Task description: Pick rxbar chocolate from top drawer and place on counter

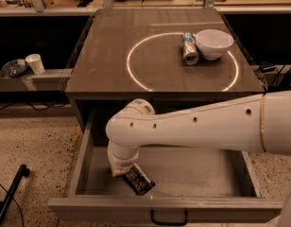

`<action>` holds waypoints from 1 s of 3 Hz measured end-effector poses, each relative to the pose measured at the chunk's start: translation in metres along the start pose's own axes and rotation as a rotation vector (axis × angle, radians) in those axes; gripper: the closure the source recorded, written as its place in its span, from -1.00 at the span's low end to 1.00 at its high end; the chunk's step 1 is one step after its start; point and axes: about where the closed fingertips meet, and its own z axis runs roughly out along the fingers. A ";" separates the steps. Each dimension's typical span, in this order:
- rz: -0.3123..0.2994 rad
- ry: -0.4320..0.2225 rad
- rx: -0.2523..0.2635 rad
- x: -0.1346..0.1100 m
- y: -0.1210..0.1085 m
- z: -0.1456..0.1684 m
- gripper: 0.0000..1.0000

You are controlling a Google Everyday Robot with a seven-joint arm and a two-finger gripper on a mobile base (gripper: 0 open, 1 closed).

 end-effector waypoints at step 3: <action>0.058 -0.039 0.019 0.012 0.006 -0.012 -1.00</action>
Offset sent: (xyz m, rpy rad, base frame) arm -0.0013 -0.0075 0.0060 0.0279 0.0021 -0.0288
